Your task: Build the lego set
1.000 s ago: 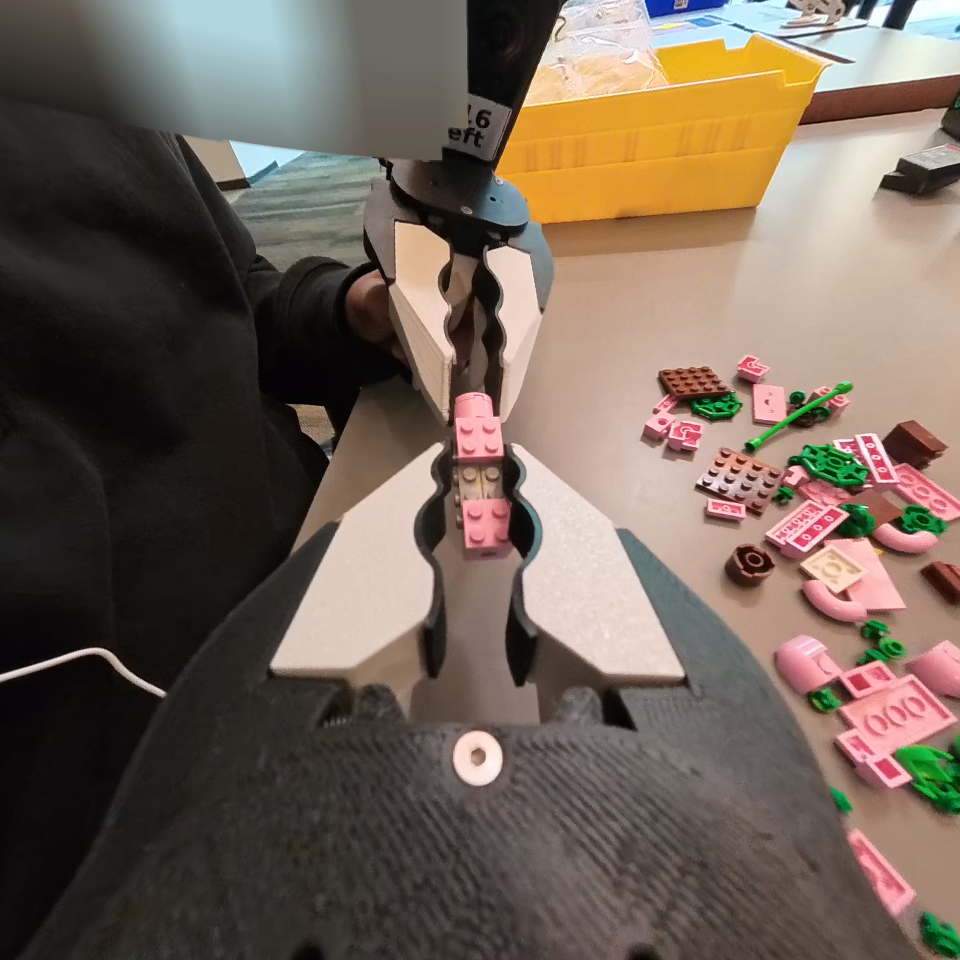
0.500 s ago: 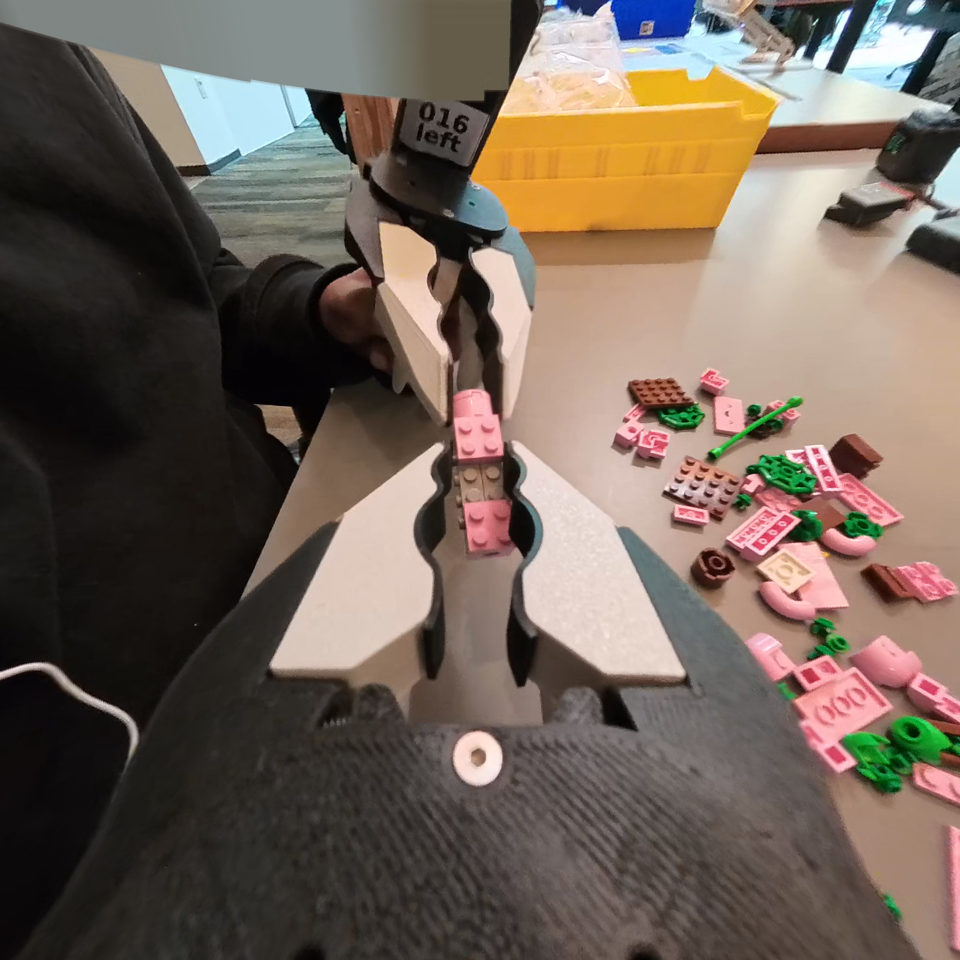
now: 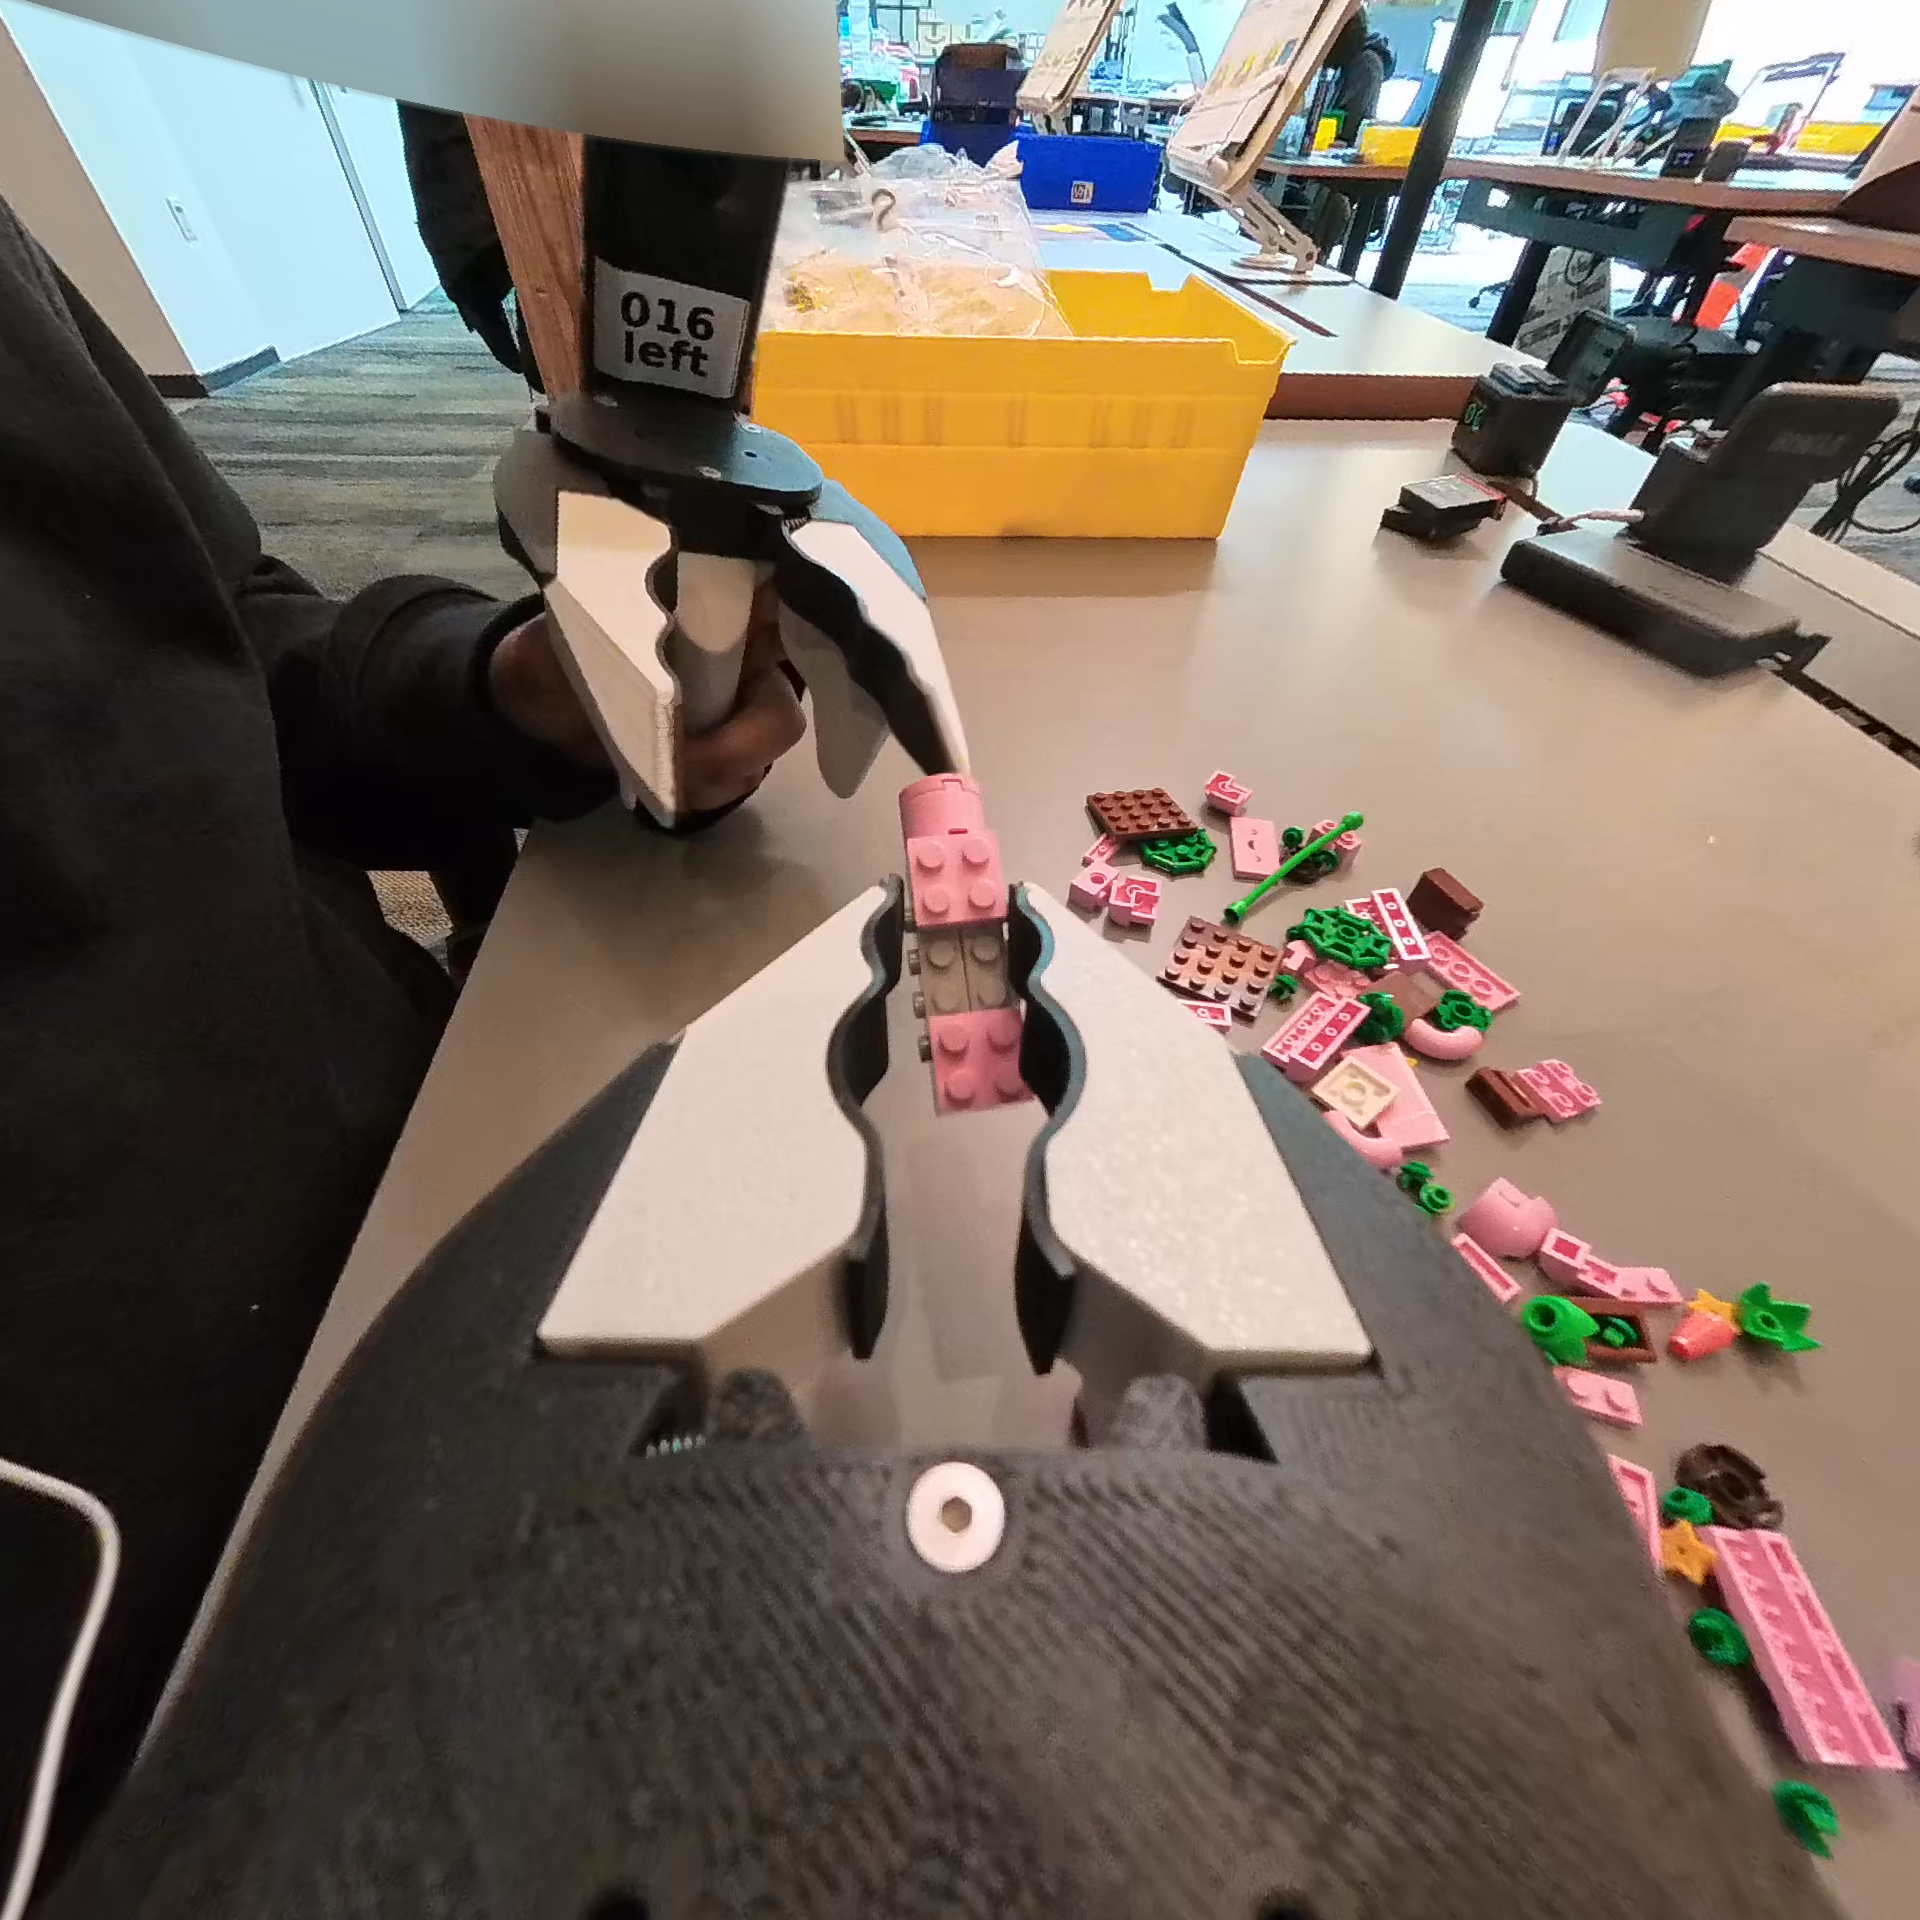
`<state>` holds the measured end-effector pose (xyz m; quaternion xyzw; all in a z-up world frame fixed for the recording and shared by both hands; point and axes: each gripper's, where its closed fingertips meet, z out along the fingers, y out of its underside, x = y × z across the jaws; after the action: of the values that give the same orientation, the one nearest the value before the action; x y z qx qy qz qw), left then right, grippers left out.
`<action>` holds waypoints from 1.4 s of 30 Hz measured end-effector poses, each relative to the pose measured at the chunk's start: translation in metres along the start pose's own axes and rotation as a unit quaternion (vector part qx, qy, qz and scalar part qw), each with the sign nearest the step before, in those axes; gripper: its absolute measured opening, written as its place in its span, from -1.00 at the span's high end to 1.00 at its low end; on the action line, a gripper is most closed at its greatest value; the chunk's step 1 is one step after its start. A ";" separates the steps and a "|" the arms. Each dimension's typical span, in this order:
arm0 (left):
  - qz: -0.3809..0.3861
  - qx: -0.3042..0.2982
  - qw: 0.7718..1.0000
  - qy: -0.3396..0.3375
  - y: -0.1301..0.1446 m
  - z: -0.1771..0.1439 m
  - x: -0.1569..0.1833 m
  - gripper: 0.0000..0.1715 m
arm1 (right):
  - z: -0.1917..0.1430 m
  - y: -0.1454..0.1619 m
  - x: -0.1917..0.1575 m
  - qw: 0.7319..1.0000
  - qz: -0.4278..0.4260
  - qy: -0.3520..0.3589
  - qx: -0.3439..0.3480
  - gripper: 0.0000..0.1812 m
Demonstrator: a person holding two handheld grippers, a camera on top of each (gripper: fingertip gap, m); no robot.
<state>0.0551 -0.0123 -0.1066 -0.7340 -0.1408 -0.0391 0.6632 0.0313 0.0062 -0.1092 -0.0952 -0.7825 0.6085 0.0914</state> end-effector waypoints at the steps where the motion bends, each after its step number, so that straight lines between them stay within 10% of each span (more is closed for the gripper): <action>1: 0.001 0.001 1.000 -0.003 0.000 0.000 -0.001 0.35 | 0.000 0.000 -0.001 1.000 -0.001 -0.001 0.000 0.81; 24: 0.180 -0.150 0.972 0.013 -0.007 0.068 -0.049 0.34 | -0.002 0.084 0.014 0.976 0.010 0.022 -0.218 0.80; 34: 0.129 -0.106 0.986 -0.001 -0.008 0.049 -0.073 0.51 | -0.022 0.060 0.040 0.985 0.050 0.064 -0.152 0.61; 42: 0.152 -0.207 0.963 0.084 0.037 0.063 -0.039 0.54 | -0.105 0.021 0.105 0.971 0.170 0.164 0.028 0.66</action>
<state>0.0192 0.0409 -0.1588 -0.8623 0.0403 -0.0275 0.5041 -0.0416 0.1365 -0.1012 -0.3230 -0.7118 0.6127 0.1163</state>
